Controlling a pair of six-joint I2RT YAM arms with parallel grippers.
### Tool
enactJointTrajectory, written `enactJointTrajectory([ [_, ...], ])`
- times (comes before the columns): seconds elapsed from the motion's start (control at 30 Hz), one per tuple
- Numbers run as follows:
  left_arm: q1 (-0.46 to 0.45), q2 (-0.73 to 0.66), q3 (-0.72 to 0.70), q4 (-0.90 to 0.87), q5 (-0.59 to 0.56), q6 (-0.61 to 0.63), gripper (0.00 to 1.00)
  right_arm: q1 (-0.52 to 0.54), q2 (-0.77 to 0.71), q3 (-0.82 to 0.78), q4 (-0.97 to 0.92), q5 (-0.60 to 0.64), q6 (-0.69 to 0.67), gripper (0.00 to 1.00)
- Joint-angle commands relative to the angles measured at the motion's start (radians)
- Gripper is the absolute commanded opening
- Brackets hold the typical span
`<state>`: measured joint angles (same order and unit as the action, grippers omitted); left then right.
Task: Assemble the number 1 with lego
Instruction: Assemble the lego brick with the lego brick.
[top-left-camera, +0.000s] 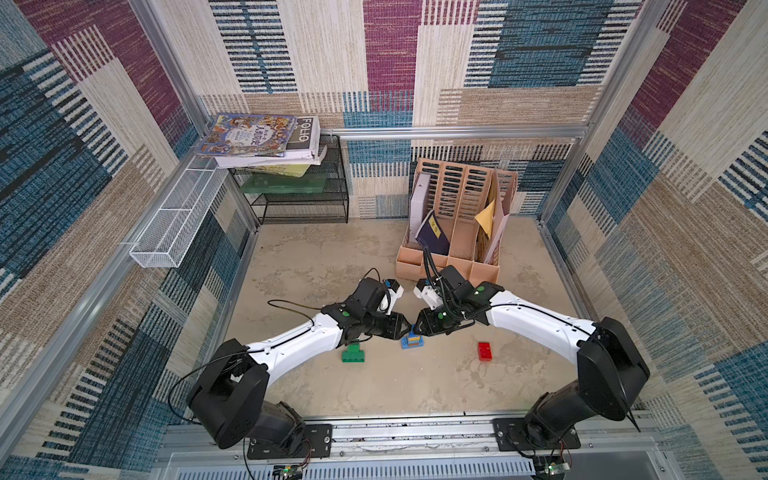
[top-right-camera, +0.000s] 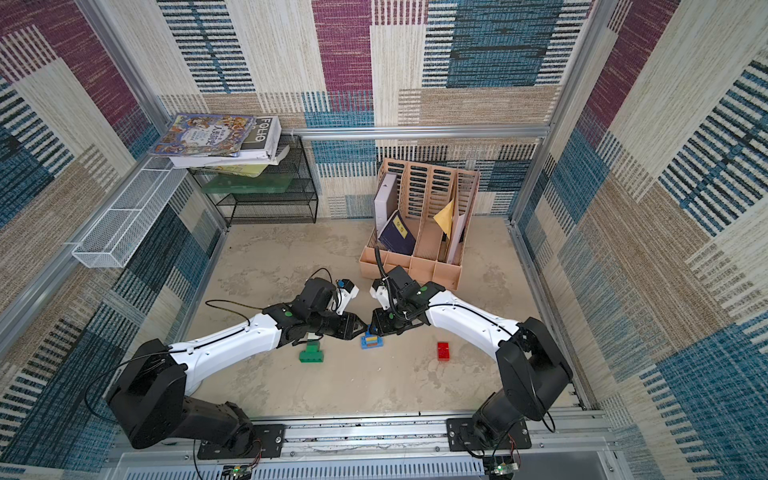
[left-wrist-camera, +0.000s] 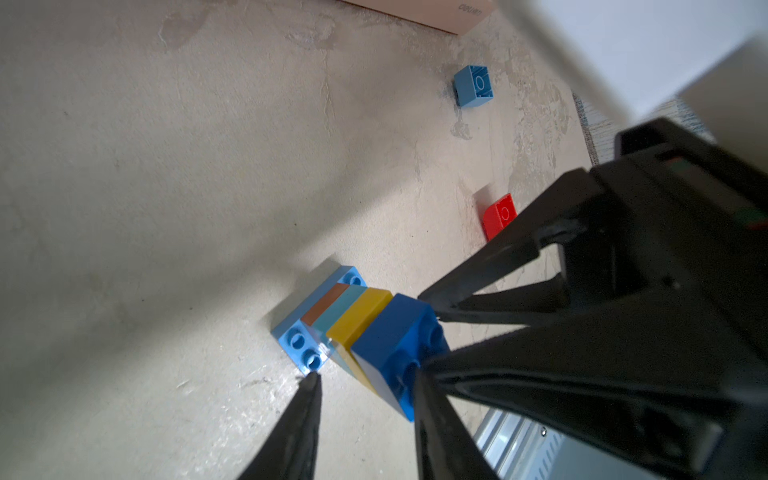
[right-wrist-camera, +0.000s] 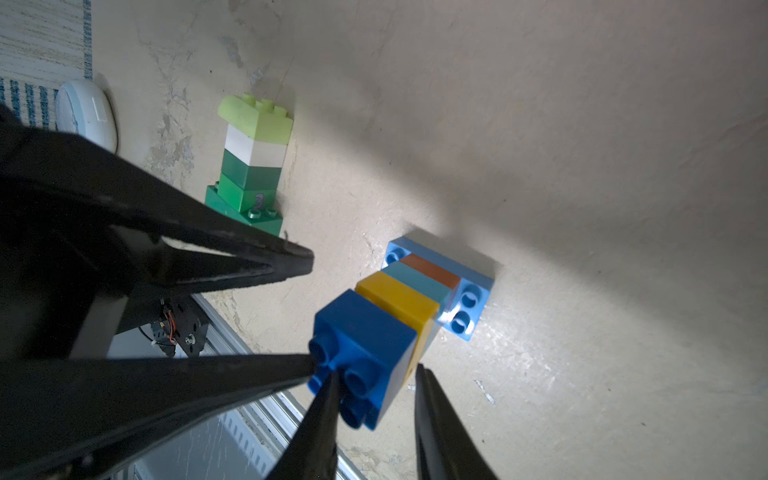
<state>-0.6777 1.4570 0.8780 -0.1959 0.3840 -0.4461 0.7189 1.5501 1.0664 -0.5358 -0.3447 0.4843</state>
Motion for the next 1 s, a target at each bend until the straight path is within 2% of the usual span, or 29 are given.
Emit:
enactJointTrajectory([
  [0.0,0.0,0.01,0.009,-0.02,-0.027,-0.011,0.38,0.002,0.017,0.0,-0.067,0.042,-0.001,0.32],
  [0.63,0.001,0.1,0.068,-0.203,-0.043,0.03,0.24,0.011,0.109,0.004,-0.144,0.078,0.03,0.25],
  [0.97,0.0,0.133,0.093,-0.248,-0.054,0.023,0.19,0.01,0.117,0.01,-0.143,0.076,0.025,0.27],
])
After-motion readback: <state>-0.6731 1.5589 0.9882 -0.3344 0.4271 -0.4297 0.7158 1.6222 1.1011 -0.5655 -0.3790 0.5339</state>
